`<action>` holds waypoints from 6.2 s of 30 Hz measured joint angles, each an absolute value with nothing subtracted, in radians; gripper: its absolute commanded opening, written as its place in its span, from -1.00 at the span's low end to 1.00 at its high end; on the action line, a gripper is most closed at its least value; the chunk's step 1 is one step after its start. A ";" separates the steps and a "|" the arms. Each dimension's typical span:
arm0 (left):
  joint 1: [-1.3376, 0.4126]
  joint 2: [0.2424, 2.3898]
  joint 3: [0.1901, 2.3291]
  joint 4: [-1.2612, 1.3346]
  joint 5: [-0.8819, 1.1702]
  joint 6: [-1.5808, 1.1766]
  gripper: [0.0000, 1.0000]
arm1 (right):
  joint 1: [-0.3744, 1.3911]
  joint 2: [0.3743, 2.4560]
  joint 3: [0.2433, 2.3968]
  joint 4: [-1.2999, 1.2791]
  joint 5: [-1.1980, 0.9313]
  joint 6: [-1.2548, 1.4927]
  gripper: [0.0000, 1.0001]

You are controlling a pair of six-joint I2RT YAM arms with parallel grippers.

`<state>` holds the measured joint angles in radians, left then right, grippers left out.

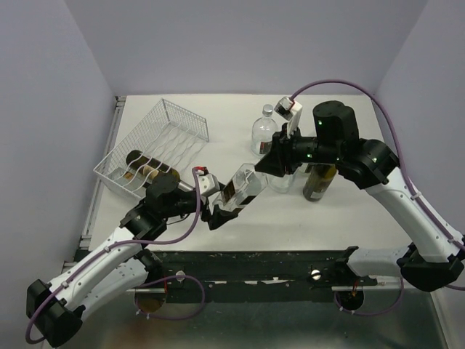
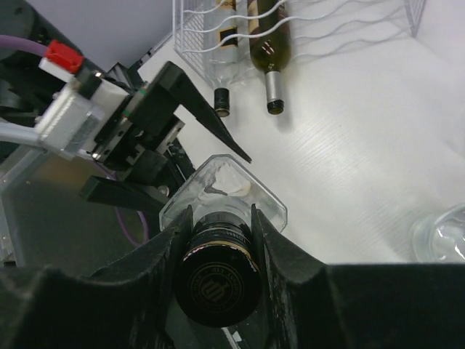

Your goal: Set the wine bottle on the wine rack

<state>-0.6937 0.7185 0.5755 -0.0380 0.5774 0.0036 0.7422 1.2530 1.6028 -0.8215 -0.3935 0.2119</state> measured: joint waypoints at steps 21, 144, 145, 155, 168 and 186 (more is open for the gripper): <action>-0.695 0.836 0.634 -0.080 0.649 0.092 -1.00 | 0.739 1.200 1.527 -0.688 -0.502 0.183 -0.99; -0.704 0.654 0.977 0.053 0.010 0.570 0.98 | 0.936 1.660 1.443 -0.936 -0.094 0.240 -0.99; -0.704 0.650 0.982 0.052 0.010 0.551 0.98 | 0.939 1.675 1.444 -0.922 -0.094 0.243 -0.99; -0.704 0.640 0.985 -0.009 0.017 0.466 0.98 | 0.966 1.831 1.481 -0.852 -0.089 0.247 -0.99; -0.704 0.644 0.984 -0.069 0.025 0.466 0.99 | 0.976 1.956 1.615 -0.817 -0.064 0.234 -0.99; -0.704 0.632 0.989 -0.112 0.050 0.466 0.99 | 0.976 2.025 1.652 -0.796 0.011 0.146 -0.99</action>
